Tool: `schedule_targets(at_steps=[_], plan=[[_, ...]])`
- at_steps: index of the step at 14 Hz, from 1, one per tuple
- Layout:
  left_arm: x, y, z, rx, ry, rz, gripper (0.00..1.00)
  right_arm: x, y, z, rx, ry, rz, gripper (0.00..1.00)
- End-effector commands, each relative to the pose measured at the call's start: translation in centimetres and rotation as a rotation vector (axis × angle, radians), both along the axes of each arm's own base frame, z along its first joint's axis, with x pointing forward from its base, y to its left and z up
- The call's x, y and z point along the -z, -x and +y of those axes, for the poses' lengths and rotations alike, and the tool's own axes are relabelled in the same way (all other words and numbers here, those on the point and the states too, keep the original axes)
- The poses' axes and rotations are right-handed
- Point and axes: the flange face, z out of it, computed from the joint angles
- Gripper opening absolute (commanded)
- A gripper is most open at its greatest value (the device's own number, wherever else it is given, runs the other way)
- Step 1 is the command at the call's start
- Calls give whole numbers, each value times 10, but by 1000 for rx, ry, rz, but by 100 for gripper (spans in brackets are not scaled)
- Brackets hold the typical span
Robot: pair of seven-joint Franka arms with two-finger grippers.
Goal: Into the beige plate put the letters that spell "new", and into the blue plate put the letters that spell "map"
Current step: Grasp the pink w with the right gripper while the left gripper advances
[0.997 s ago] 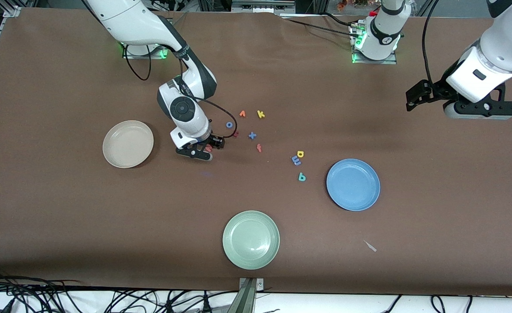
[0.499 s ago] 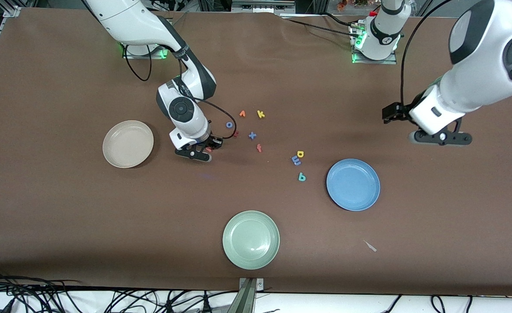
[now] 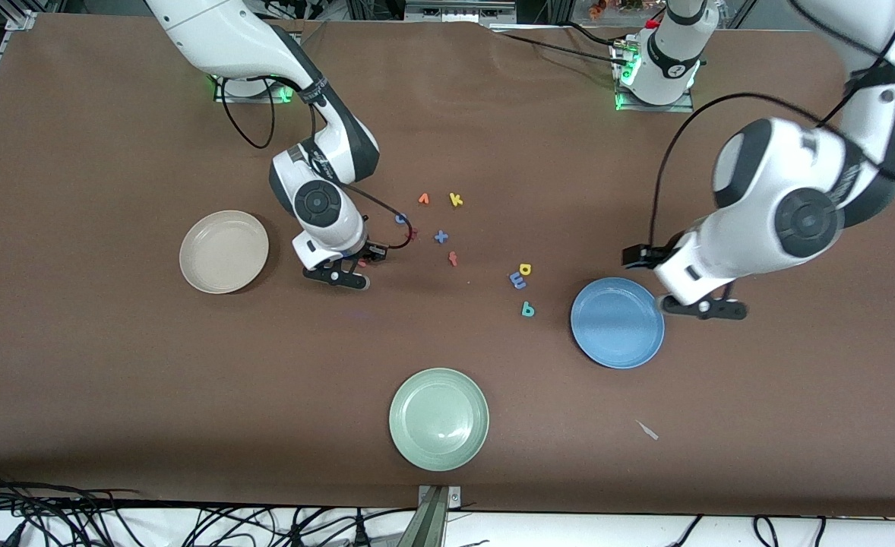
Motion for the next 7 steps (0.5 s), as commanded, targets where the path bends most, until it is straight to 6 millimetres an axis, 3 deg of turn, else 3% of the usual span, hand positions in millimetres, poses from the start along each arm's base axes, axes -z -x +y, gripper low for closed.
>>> schedule_targets(at_steps=[1,3,7], plan=[[11,-11,-22,4,3,-34,100,-30,-12,-30,-73,26,65,12],[32,-16,-31,-24,11,-34,100,-39,-13,-49,-109,44,93,12],[102,-2,-110,-25,5,-44,100,-61,-9,-118,-228,42,116,12]])
